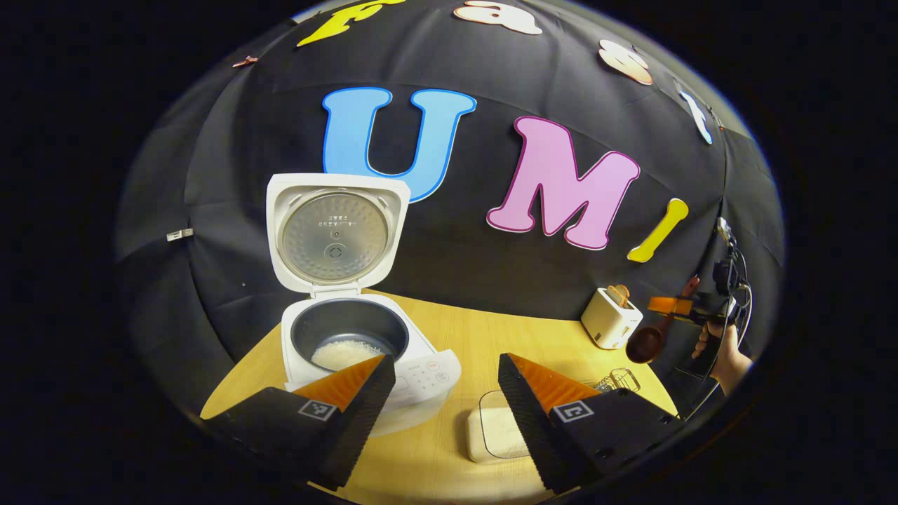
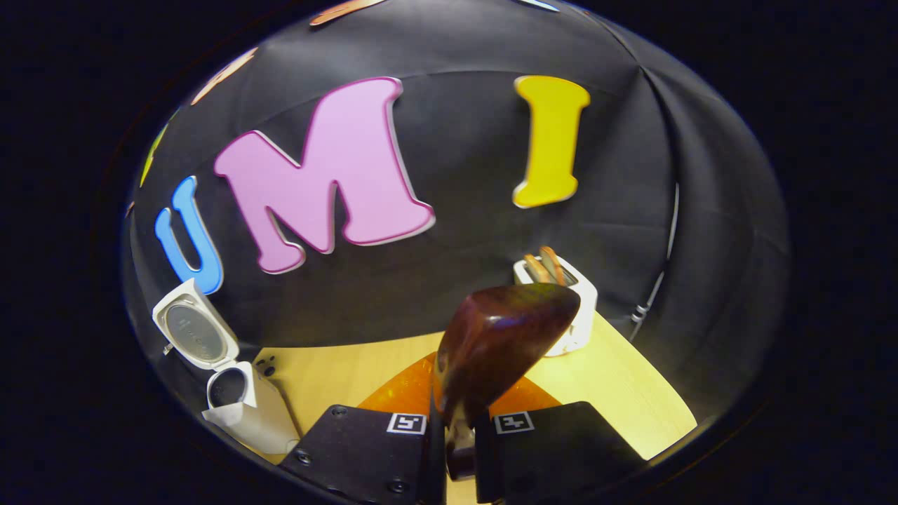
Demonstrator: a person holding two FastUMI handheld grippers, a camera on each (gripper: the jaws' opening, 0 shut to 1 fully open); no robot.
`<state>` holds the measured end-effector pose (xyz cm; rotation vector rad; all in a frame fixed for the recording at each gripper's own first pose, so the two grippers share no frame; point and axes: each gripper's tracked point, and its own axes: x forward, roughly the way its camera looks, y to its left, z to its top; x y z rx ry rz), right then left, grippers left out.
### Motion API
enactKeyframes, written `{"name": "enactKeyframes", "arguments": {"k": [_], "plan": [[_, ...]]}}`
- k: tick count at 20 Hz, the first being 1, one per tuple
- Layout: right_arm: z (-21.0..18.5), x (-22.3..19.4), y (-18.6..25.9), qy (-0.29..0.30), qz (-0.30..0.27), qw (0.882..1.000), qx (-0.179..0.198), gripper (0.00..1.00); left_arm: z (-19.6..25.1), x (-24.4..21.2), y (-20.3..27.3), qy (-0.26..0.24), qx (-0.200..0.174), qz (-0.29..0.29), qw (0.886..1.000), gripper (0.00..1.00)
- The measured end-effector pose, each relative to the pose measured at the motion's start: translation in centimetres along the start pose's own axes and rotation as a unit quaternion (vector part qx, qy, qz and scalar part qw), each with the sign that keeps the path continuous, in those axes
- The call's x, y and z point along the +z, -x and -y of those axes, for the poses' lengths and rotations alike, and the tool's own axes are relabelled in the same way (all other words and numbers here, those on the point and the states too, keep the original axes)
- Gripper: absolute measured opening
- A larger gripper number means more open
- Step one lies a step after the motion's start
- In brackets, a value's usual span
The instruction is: Close the left gripper, press the button to open the rice cooker; take a wooden spoon from the chopstick holder with the right hand, scoop a spoonful of rice and pour it into the rice cooker, then put the wooden spoon back into the chopstick holder.
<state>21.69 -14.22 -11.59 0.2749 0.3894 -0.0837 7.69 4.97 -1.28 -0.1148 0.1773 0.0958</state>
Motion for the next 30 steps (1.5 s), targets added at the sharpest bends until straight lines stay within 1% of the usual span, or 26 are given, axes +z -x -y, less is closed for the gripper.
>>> {"name": "enactKeyframes", "arguments": {"k": [3,7,12,18,19,20,21,24,25,26,27,29,30], "plan": [[3.7,-2.5,-1.0,-0.012,-0.021,1.0,-0.02,0.2,0.0,0.2,-0.4,-0.006,0.015,-0.006,1.0,0.96],[6.1,-5.7,-2.6,-0.01,-0.031,0.999,-0.037,0.2,0.2,1.6,-0.6,-0.008,0.038,0.006,0.999,0.96],[5.7,-9.5,-4.4,-0.035,-0.052,0.998,-0.03,0.2,0.4,3.3,-0.4,-0.012,0.059,0.024,0.998,0.96],[6.2,-13.4,-5.1,-0.021,-0.081,0.996,-0.044,0.2,-0.7,4.0,0.7,-0.013,0.078,0.033,0.996,0.96],[6.2,-14.0,-5.2,-0.022,-0.088,0.995,-0.044,0.09,-1.0,4.0,0.9,-0.014,0.081,0.034,0.996,0.96],[6.1,-14.7,-5.1,-0.02,-0.096,0.994,-0.046,0.2,-1.3,4.1,1.2,-0.012,0.084,0.034,0.996,0.96],[6.3,-15.2,-5.1,-0.02,-0.102,0.993,-0.048,0.21,-1.3,4.0,1.4,-0.008,0.081,0.035,0.996,0.96],[6.3,-14.8,-5.3,-0.032,-0.097,0.993,-0.055,0.23,-1.7,4.6,1.9,-0.013,0.082,0.041,0.996,0.96],[6.3,-14.9,-5.2,-0.036,-0.103,0.993,-0.054,0.25,-1.7,5.1,1.9,-0.017,0.08,0.046,0.996,0.96],[6.2,-14.9,-4.7,-0.041,-0.109,0.992,-0.053,0.33,-1.7,5.7,1.9,-0.019,0.076,0.05,0.996,0.96],[5.8,-14.5,-4.2,-0.043,-0.108,0.992,-0.051,0.24,-1.8,6.2,1.8,-0.016,0.072,0.052,0.996,0.95],[5.8,-13.3,-3.4,-0.03,-0.101,0.993,-0.059,0.62,-1.6,7.7,1.4,-0.011,0.057,0.062,0.996,0.96],[5.9,-12.9,-2.7,-0.027,-0.097,0.993,-0.064,0.81,-2.1,8.7,1.3,-0.013,0.06,0.067,0.996,0.96]]}}
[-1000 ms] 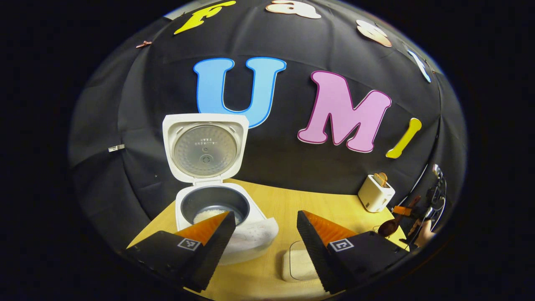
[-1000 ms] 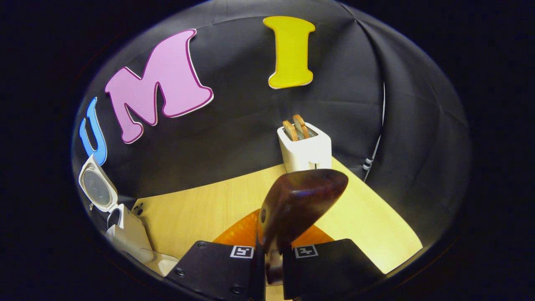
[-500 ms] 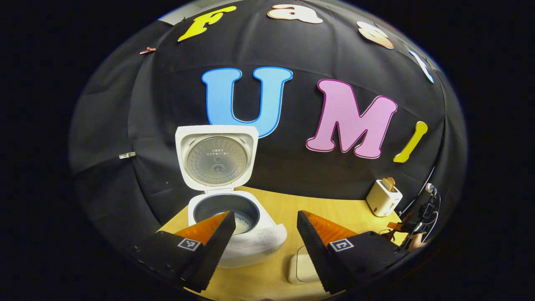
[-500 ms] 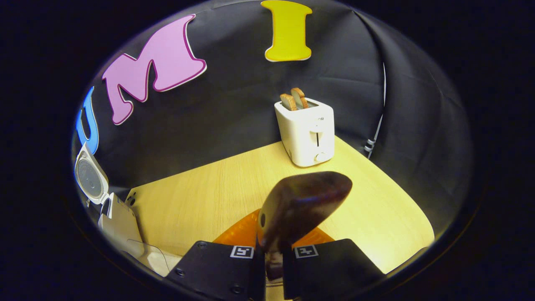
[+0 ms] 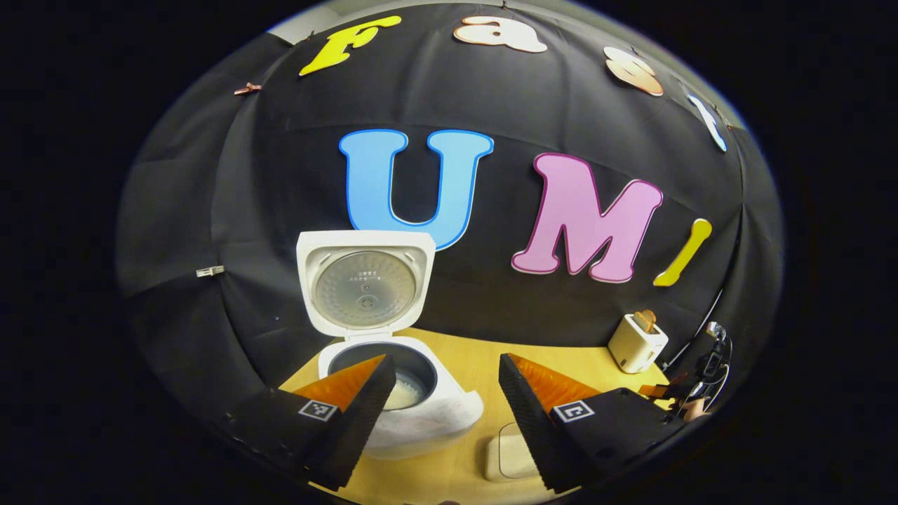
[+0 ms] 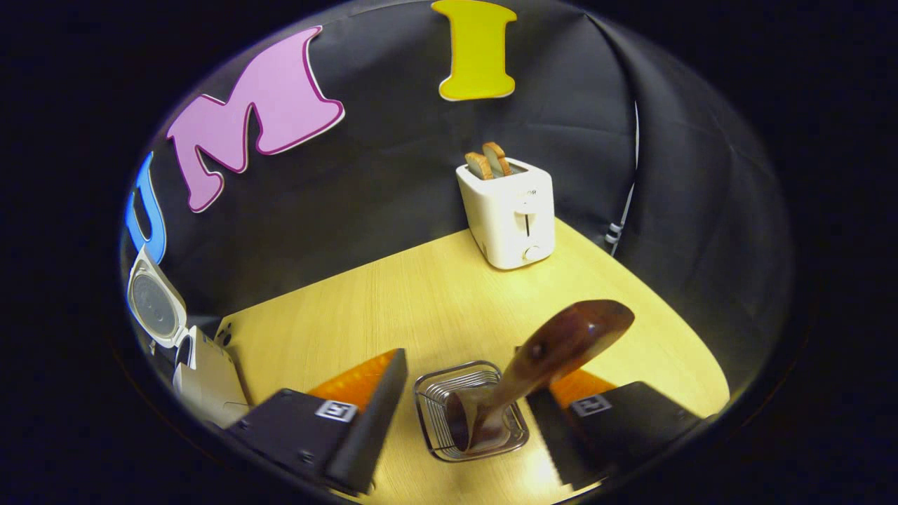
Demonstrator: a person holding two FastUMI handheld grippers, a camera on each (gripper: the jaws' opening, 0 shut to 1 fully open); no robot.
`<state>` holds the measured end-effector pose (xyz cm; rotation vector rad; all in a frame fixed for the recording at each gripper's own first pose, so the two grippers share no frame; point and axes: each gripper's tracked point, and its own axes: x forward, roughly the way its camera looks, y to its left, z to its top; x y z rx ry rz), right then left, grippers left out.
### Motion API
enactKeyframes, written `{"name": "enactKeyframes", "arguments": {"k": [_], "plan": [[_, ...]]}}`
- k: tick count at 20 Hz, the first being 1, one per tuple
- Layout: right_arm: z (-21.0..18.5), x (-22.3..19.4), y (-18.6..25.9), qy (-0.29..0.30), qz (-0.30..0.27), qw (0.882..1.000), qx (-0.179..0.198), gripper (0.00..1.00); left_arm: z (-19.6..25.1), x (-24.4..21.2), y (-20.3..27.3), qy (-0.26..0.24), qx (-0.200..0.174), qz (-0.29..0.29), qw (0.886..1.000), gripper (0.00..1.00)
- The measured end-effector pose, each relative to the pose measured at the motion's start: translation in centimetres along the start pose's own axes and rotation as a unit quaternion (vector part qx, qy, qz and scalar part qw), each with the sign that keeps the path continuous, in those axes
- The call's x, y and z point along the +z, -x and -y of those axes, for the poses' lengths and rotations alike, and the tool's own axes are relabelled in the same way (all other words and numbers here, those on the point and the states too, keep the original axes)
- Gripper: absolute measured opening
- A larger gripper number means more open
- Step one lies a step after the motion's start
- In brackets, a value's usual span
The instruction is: Close the left gripper, press the button to open the rice cooker; take a wooden spoon from the chopstick holder with the right hand, scoop a spoonful of rice and pour it into the rice cooker, then put the wooden spoon back into the chopstick holder.
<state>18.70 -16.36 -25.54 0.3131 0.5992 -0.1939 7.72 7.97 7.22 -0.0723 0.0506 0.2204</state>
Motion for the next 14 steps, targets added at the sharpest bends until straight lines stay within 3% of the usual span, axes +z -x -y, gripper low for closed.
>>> {"name": "enactKeyframes", "arguments": {"k": [1,3,11,14], "plan": [[0.0,0.8,1.0,0.002,0.009,1.0,-0.004,1.0,-0.8,0.7,-0.5,-0.006,0.011,0.002,1.0,0.95],[0.5,2.7,3.2,0.01,0.032,0.999,-0.018,0.99,-3.0,2.2,-1.3,-0.024,0.049,-0.004,0.998,0.95],[3.2,9.5,11.5,0.01,0.126,0.99,-0.067,0.98,-9.0,13.7,-5.8,-0.038,0.084,0.094,0.991,0.95],[3.9,10.1,14.6,-0.002,0.142,0.987,-0.077,0.99,-10.9,17.2,-8.8,-0.037,0.088,0.122,0.988,0.95]]}}
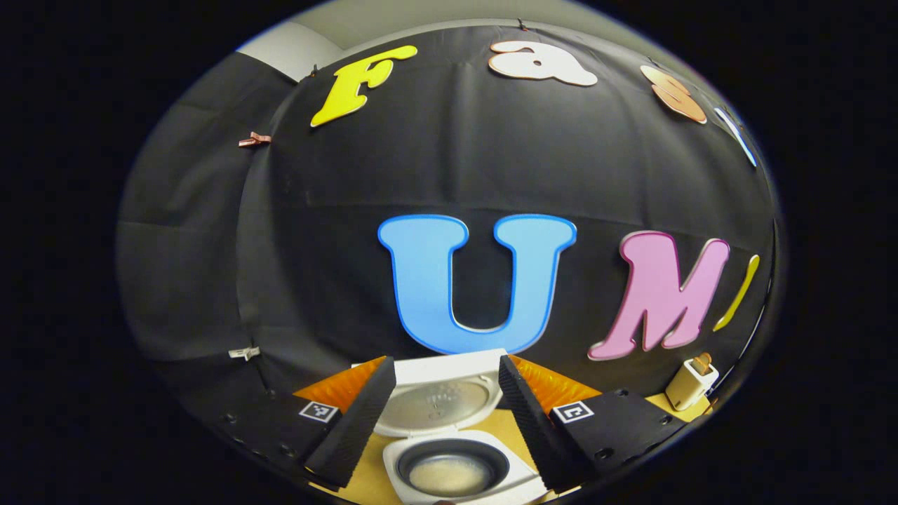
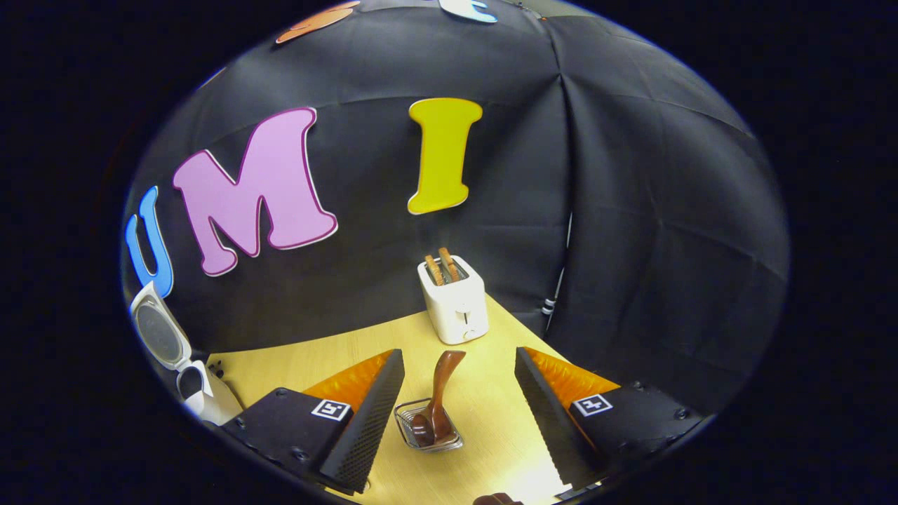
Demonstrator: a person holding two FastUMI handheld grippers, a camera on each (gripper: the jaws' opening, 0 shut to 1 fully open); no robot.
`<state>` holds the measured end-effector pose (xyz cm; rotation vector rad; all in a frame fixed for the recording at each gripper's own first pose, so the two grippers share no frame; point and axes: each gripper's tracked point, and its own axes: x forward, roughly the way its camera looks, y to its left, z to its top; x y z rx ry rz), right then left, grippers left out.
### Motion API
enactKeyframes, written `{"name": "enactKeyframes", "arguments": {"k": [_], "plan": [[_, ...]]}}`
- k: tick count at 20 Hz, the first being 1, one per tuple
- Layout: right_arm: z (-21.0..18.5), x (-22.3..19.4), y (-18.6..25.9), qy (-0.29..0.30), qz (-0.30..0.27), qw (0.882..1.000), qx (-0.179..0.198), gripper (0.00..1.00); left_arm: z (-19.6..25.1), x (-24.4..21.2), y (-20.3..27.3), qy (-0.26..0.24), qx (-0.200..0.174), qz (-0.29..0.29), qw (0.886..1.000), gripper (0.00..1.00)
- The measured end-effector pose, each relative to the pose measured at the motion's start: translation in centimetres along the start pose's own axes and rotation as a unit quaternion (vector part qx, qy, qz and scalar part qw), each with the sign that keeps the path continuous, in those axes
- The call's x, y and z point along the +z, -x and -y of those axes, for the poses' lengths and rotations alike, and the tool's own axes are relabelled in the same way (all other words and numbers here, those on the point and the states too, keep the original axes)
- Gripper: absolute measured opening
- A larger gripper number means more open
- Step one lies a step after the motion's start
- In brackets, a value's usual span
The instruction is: Close the left gripper, press the button to open the rice cooker; take a wooden spoon from the chopstick holder with the right hand, scoop a spoonful of rice and pour it into the rice cooker, then put the wooden spoon back into the chopstick holder.
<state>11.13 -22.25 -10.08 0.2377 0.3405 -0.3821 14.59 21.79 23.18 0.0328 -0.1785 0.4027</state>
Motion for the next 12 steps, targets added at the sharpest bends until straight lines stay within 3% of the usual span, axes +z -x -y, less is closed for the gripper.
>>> {"name": "enactKeyframes", "arguments": {"k": [4,12], "plan": [[1.8,-0.2,3.4,0.003,0.007,1.0,-0.026,0.99,-1.3,1.2,-5.9,0.004,0.003,0.016,1.0,0.95],[1.1,-3.9,7.0,0.028,-0.031,0.999,-0.034,0.99,-2.2,-5.5,-14.2,0.011,-0.013,-0.067,0.998,0.95]]}}
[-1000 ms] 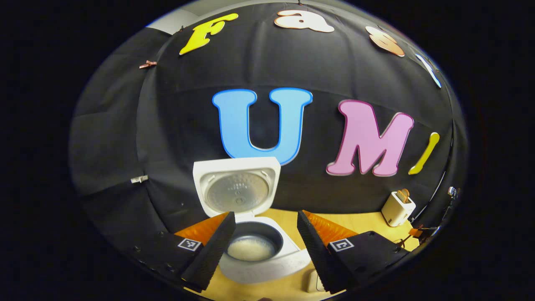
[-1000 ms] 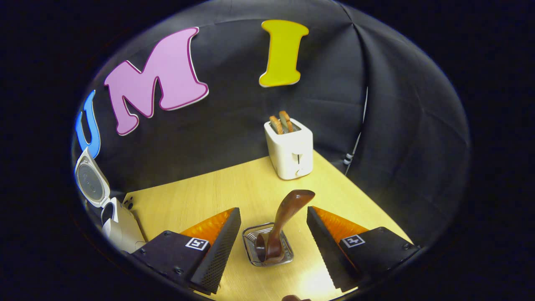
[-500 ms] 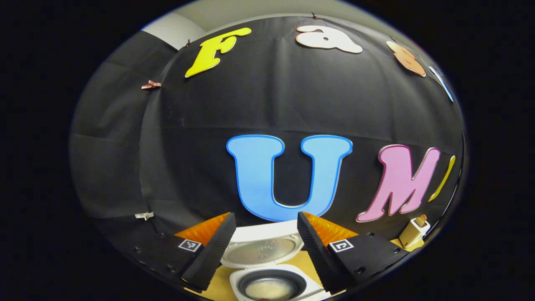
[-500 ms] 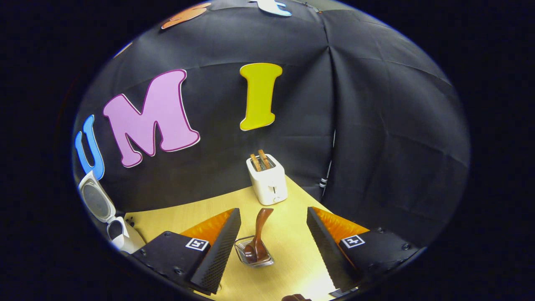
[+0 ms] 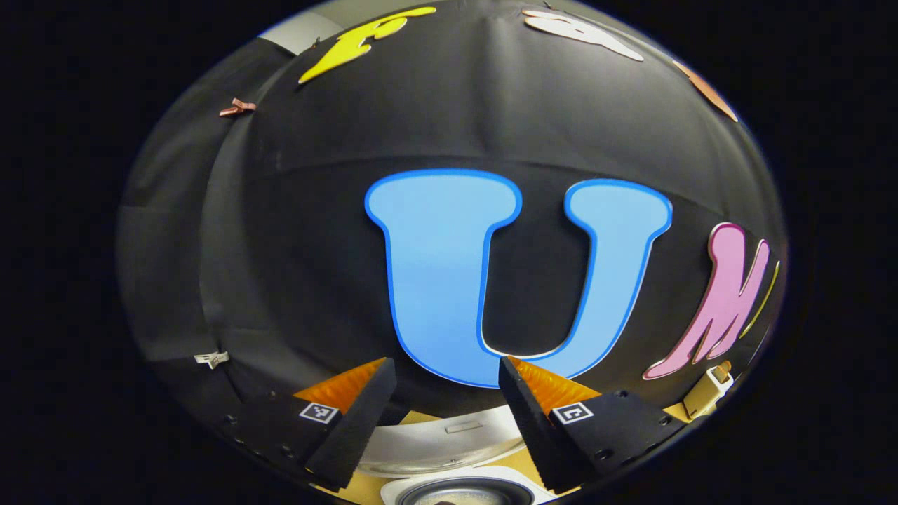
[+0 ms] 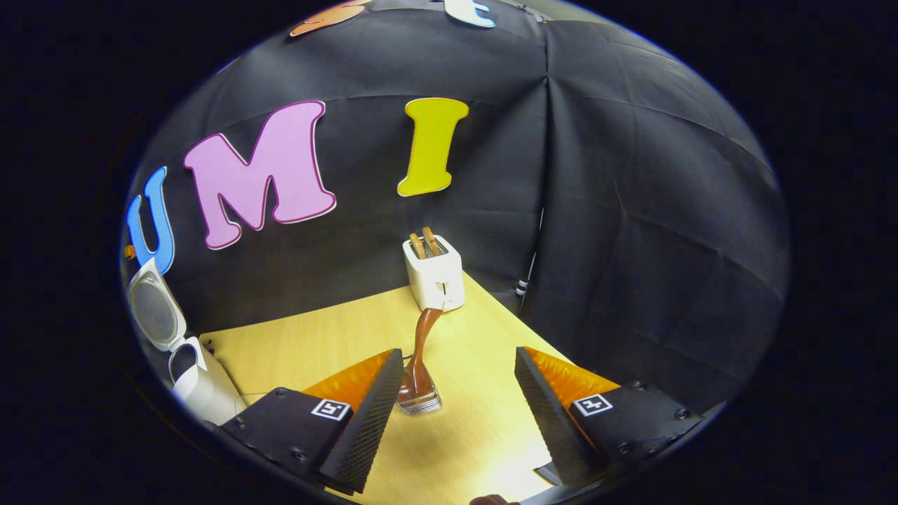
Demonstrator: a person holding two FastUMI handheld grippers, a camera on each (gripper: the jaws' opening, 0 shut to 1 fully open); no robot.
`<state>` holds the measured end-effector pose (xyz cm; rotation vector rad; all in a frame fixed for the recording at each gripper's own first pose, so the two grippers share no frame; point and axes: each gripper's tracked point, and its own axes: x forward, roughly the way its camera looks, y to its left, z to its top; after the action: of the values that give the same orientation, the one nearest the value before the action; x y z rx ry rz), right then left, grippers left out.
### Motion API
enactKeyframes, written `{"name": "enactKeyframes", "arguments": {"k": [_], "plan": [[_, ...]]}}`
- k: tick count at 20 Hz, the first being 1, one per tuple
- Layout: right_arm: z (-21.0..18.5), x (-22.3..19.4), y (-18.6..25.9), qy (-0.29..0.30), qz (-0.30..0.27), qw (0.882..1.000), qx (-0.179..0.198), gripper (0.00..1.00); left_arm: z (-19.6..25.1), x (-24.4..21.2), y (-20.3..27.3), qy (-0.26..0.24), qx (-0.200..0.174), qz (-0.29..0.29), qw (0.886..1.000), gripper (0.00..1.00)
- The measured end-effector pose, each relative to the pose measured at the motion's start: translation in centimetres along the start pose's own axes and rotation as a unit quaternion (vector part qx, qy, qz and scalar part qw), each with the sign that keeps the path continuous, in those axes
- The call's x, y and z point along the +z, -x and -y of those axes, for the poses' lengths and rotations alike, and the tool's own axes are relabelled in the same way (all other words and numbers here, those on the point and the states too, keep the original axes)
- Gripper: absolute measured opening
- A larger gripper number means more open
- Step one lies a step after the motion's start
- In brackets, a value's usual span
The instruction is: Close the left gripper, press the button to open the rice cooker; take a wooden spoon from the chopstick holder with the right hand, scoop a spoonful of rice and pour it into the rice cooker, then put the wooden spoon back into the chopstick holder.
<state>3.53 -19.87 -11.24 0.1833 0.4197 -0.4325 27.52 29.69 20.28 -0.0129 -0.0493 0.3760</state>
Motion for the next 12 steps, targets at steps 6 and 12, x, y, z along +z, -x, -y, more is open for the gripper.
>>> {"name": "enactKeyframes", "arguments": {"k": [6,12], "plan": [[-1.5,-1.5,-0.7,0.004,0.0,1.0,0.027,0.99,0.6,-3.5,-1.7,-0.017,-0.01,-0.079,0.997,0.96],[-3.8,-1.8,-1.3,0.028,0.002,0.997,0.072,0.99,2.2,-5.5,1.8,0.039,-0.01,-0.125,0.991,0.95]]}}
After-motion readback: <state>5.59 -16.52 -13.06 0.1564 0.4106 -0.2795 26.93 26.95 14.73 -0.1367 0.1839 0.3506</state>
